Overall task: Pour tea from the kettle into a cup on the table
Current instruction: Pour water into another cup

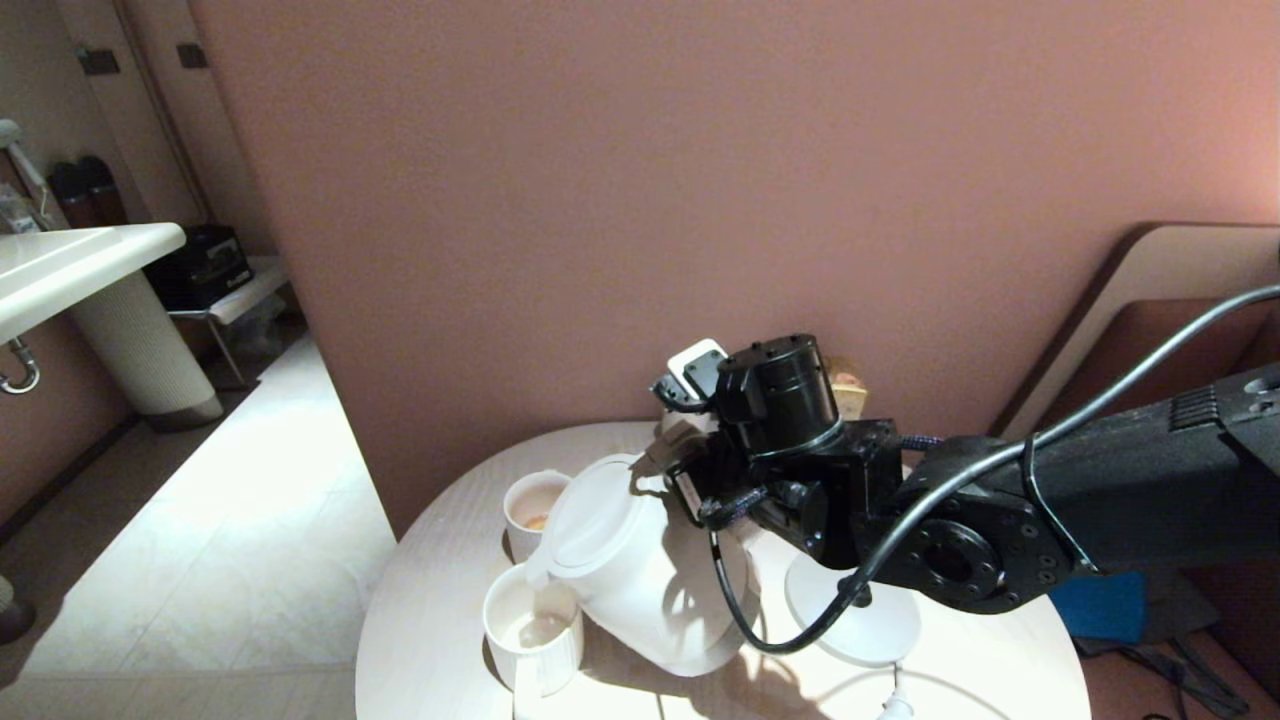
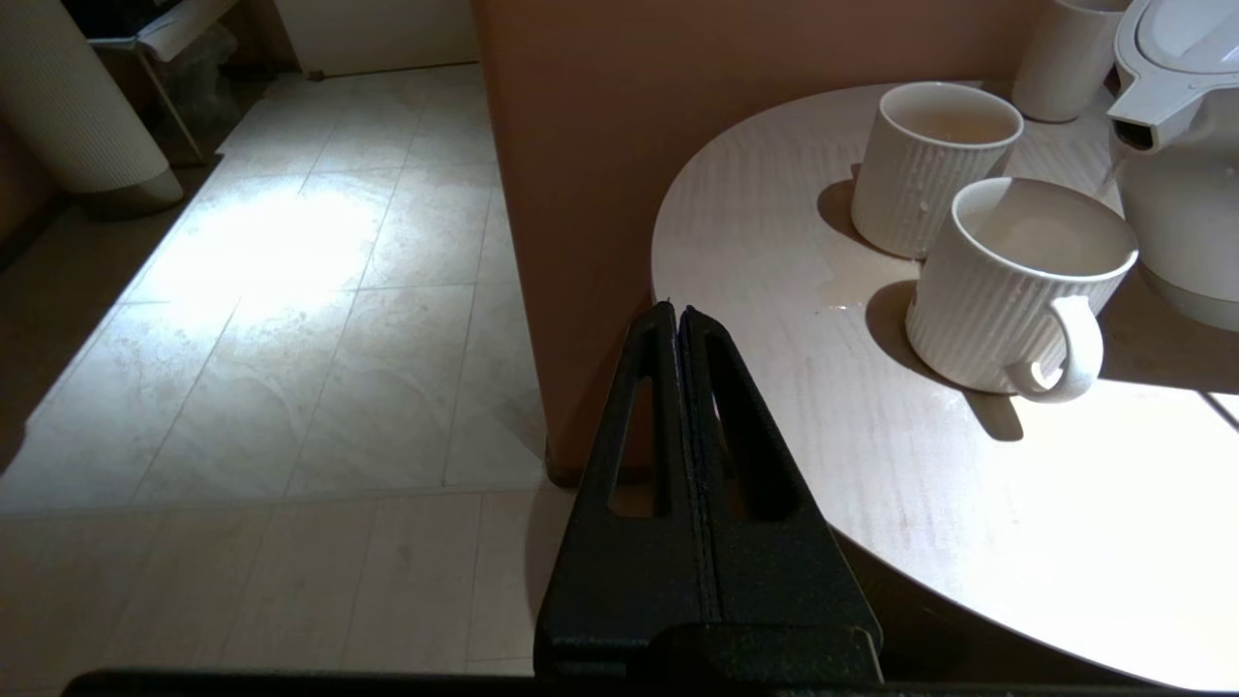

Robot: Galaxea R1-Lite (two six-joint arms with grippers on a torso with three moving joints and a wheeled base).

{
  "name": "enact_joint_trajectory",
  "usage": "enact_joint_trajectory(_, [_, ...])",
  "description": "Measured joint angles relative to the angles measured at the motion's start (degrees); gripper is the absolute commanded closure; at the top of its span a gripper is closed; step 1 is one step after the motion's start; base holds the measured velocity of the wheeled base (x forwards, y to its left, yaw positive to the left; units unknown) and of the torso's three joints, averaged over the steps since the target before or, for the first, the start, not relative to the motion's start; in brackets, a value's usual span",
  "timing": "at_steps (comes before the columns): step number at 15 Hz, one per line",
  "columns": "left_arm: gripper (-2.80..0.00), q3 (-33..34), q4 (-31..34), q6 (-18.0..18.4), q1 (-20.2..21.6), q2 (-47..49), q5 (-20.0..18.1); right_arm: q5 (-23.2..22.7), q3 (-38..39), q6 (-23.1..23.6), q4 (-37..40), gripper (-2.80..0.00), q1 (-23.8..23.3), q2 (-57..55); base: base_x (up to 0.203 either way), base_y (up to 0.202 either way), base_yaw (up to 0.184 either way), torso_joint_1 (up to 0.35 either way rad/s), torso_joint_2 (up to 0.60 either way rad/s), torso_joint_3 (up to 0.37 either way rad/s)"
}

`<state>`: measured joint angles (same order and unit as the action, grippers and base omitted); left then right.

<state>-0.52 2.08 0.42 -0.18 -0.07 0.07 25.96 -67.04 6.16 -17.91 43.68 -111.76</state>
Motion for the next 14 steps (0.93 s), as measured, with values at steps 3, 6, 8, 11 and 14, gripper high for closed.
enact_joint_trajectory(3, [0.00, 0.0, 0.0, 0.0, 0.0, 0.0, 0.0, 0.1, -1.6, 1.3, 2.0, 0.00, 0.0, -0.3, 0.000, 0.000, 0.000, 0.000, 0.00, 0.000])
enact_joint_trajectory(6, [0.00, 0.0, 0.0, 0.0, 0.0, 0.0, 0.0, 0.2, -1.8, 2.7, 2.2, 0.00, 0.0, -0.5, 0.000, 0.000, 0.000, 0.000, 0.00, 0.000])
enact_joint_trajectory(8, [0.00, 0.0, 0.0, 0.0, 0.0, 0.0, 0.0, 0.2, -1.9, 4.1, 2.2, 0.00, -0.1, -0.6, 0.000, 0.000, 0.000, 0.000, 0.00, 0.000])
enact_joint_trajectory(11, [0.00, 0.0, 0.0, 0.0, 0.0, 0.0, 0.0, 0.2, -1.9, 4.9, 2.2, 0.00, -0.4, -0.8, 0.000, 0.000, 0.000, 0.000, 0.00, 0.000])
enact_joint_trajectory(14, [0.00, 0.0, 0.0, 0.0, 0.0, 0.0, 0.0, 0.2, -1.9, 6.8, 2.2, 0.00, -0.9, -1.0, 0.000, 0.000, 0.000, 0.000, 0.00, 0.000])
